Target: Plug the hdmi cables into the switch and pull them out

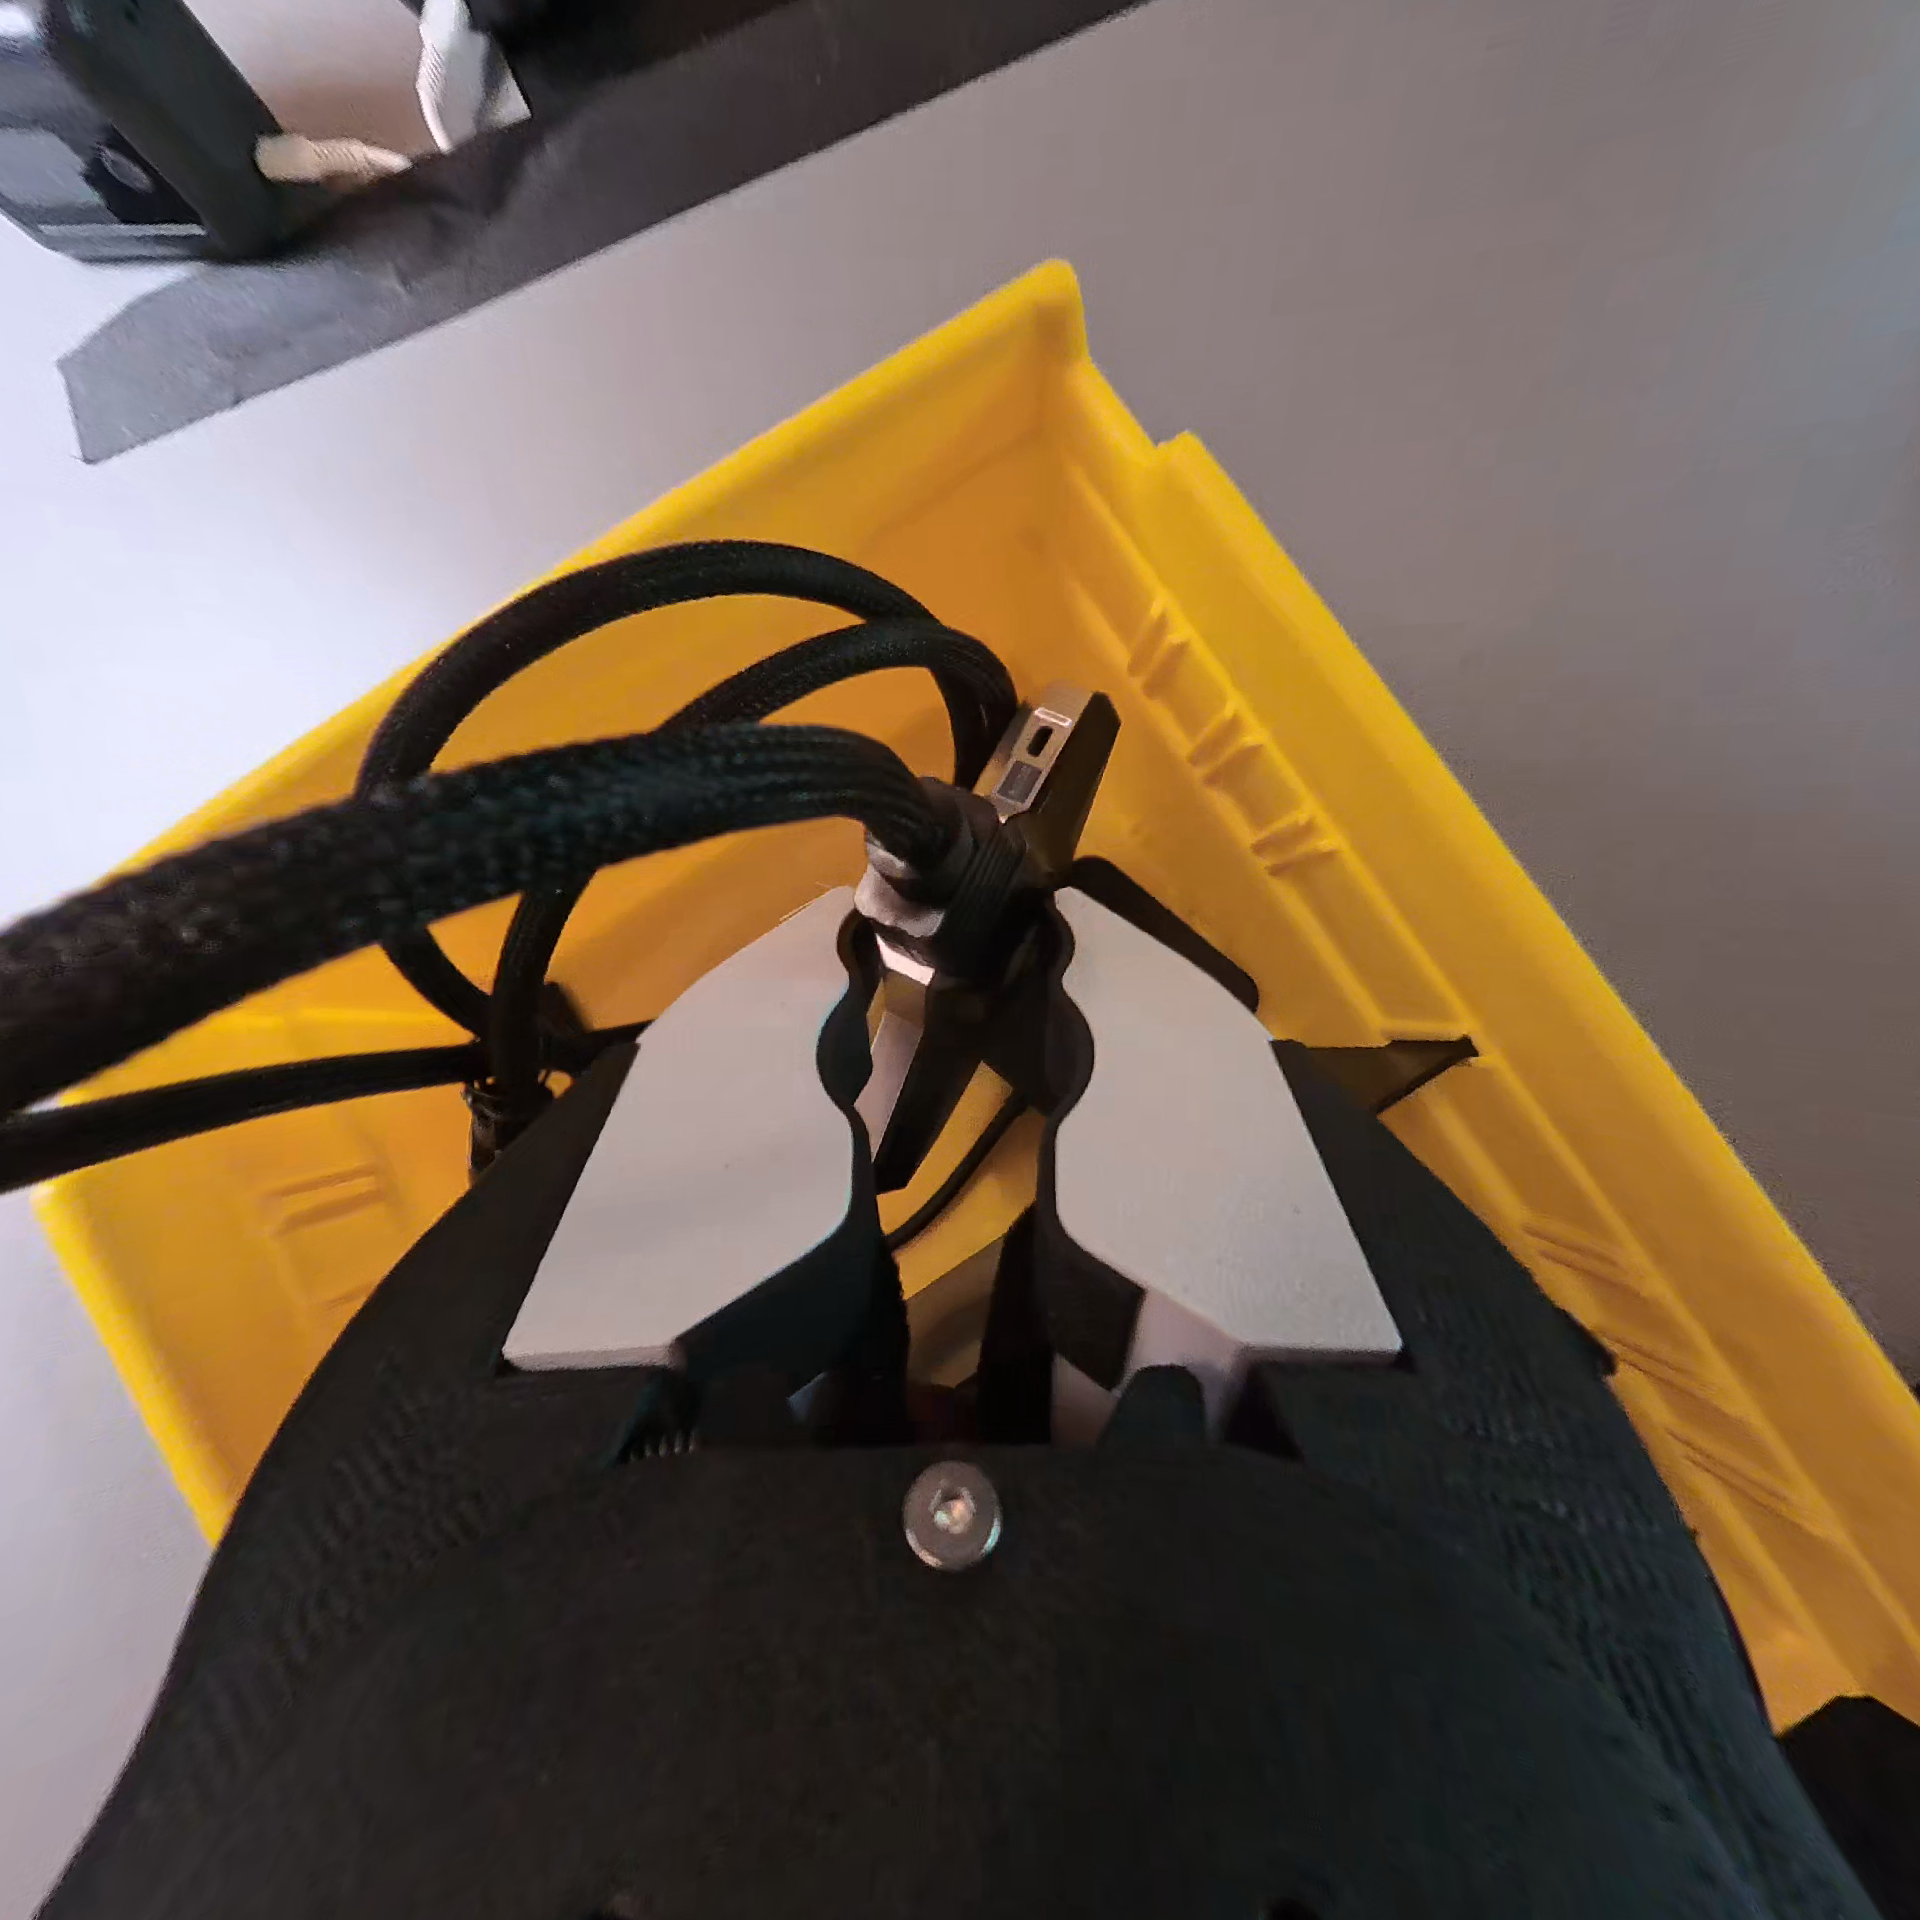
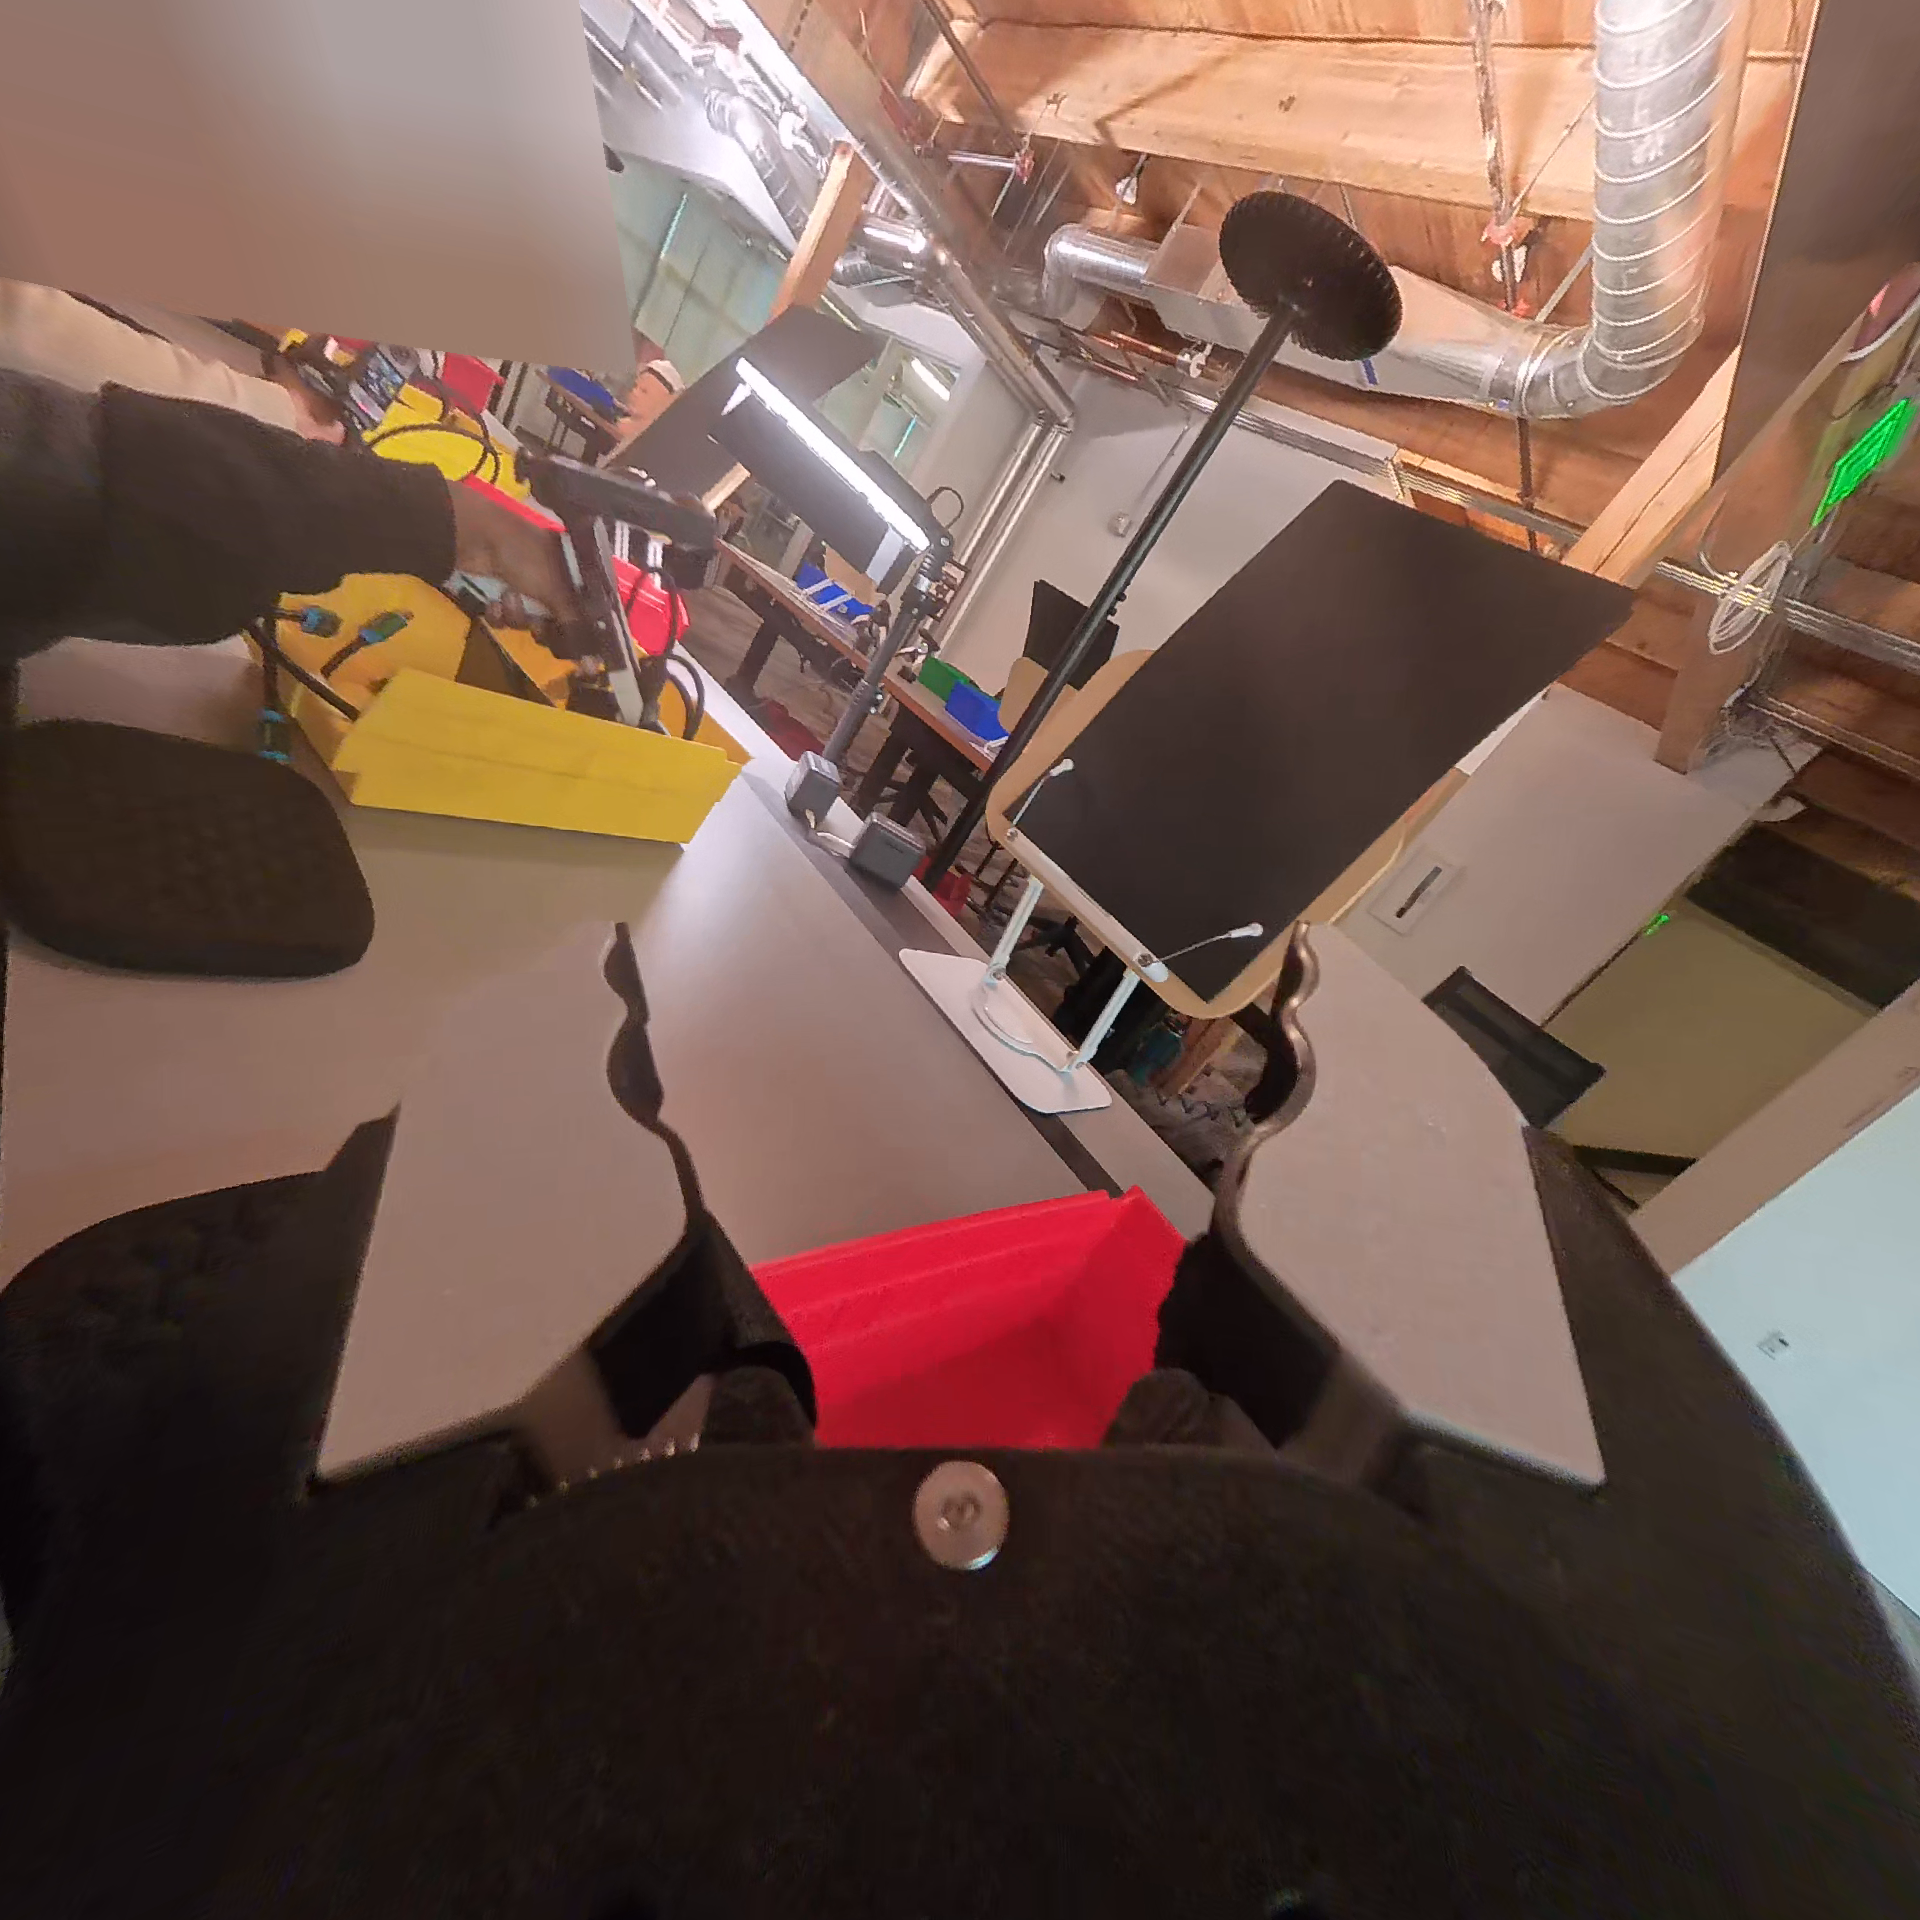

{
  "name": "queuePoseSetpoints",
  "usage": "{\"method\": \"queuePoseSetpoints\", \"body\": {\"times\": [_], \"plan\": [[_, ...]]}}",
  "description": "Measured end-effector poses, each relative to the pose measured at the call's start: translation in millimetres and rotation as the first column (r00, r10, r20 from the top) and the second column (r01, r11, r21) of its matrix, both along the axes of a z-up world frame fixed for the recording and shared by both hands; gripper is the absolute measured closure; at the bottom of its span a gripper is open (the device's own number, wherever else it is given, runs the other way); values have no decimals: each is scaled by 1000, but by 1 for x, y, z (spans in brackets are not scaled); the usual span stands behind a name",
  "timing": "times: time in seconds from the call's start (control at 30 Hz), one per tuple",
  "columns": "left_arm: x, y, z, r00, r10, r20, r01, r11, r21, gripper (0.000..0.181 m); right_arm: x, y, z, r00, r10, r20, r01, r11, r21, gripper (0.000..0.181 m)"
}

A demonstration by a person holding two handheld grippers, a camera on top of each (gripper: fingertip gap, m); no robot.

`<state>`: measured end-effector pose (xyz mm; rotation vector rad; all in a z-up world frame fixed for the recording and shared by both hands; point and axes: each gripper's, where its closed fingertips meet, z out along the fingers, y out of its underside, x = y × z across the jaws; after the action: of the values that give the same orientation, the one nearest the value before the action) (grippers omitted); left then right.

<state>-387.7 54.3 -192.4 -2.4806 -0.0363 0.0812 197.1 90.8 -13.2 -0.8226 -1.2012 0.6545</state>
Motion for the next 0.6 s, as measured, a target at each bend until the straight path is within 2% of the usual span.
{"method": "queuePoseSetpoints", "body": {"times": [0.03,0.17,0.37,0.5,0.6], "plan": [[0,1,6,1000,0,2,0,1000,22,152,1,2,-1,1000,-9,3,9,1000,0,66],[0,3,36,1000,0,-3,0,993,121,153,1,2,-5,1000,-7,19,8,999,-32,65],[9,2,98,994,1,-108,26,970,241,153,-11,-10,-3,999,27,33,-27,1000,4,63],[41,1,148,989,-32,-148,87,921,379,153,-22,-17,3,998,69,2,-69,997,-26,62],[80,-4,178,984,-80,-162,152,853,500,154,-37,-42,9,977,212,-28,-213,975,-70,62]]}}
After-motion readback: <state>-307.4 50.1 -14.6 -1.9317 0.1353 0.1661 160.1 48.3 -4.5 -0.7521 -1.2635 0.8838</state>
